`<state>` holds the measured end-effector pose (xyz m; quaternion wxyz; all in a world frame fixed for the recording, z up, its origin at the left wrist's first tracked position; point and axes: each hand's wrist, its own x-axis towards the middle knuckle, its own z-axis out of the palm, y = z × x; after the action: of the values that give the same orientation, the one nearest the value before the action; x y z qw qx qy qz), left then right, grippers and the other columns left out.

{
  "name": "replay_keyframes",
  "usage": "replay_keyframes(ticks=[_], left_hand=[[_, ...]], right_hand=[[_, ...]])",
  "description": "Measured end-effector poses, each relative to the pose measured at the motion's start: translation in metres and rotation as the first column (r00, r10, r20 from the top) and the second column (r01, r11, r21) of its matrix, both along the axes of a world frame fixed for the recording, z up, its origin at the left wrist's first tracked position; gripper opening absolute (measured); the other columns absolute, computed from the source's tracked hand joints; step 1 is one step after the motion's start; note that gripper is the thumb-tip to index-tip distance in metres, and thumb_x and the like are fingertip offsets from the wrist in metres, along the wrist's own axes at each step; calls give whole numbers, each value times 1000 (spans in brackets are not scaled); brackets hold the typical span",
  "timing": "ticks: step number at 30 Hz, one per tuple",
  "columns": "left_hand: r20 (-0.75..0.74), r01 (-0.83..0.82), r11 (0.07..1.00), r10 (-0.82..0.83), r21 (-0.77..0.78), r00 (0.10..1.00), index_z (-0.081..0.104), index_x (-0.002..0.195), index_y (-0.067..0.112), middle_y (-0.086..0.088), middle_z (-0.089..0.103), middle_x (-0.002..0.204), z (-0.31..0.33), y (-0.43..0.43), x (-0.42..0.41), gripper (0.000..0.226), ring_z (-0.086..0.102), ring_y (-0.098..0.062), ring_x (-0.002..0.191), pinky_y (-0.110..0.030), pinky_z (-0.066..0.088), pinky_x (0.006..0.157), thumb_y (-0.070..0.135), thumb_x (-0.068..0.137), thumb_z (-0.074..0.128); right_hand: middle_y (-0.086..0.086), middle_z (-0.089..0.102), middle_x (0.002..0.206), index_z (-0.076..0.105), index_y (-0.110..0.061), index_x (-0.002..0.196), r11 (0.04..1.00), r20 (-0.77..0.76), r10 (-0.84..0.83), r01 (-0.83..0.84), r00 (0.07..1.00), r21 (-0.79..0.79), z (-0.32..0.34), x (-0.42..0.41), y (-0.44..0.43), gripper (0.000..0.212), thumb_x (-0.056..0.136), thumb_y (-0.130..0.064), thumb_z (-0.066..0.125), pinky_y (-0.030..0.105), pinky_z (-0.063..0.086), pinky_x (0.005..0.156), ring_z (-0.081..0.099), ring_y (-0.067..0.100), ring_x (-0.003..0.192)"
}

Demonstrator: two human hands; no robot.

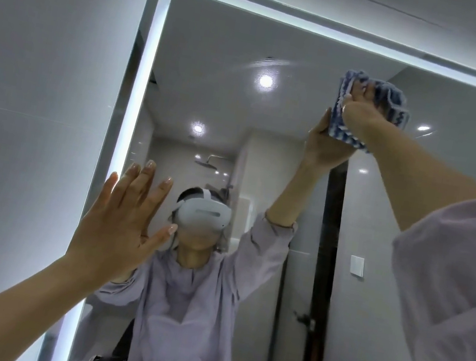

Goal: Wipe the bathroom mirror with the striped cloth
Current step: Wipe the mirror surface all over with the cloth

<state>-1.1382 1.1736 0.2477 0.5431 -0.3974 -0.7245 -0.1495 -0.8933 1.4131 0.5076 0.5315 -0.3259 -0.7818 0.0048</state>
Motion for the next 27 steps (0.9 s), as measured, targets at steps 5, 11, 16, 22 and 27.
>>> replay_keyframes(ticks=[5,11,16,22,27], left_hand=[[12,21,1000,-21,7,1000,17,150,16,-15,12,158,1,0,2,77,13,-33,145,-50,13,117,62,88,16],[12,6,1000,-6,-9,1000,14,150,15,-16,7,158,2,0,4,78,8,-34,146,-51,11,118,62,87,11],[9,-29,998,30,-47,1000,17,149,10,-21,10,157,2,0,3,78,12,-38,145,-54,16,116,60,89,11],[20,-2,999,3,-40,1000,18,149,10,-19,11,157,3,-1,4,80,12,-37,145,-54,15,116,62,88,16],[37,41,999,-40,-32,999,20,148,9,-20,12,157,4,-3,9,81,13,-38,144,-53,13,115,61,86,17]], right_hand=[[-3,-18,159,-10,-31,151,991,18,-34,31,999,133,-15,-39,-22,57,102,-34,20,52,-11,116,-17,28,145],[-6,-4,161,0,-31,151,822,200,118,-209,973,530,-104,-128,-107,59,99,-30,28,45,-13,113,-8,22,147],[-15,-9,159,-1,-38,150,813,347,75,-259,935,521,-144,-133,-112,51,102,-39,18,41,-25,111,-17,16,146],[-6,-13,160,-9,-33,150,855,202,-63,-52,977,517,-153,-57,-35,58,102,-31,23,46,-15,116,-15,22,146],[-4,-15,160,-11,-30,149,947,46,-162,142,986,288,-161,9,27,55,104,-35,19,47,-15,115,-18,19,145]])
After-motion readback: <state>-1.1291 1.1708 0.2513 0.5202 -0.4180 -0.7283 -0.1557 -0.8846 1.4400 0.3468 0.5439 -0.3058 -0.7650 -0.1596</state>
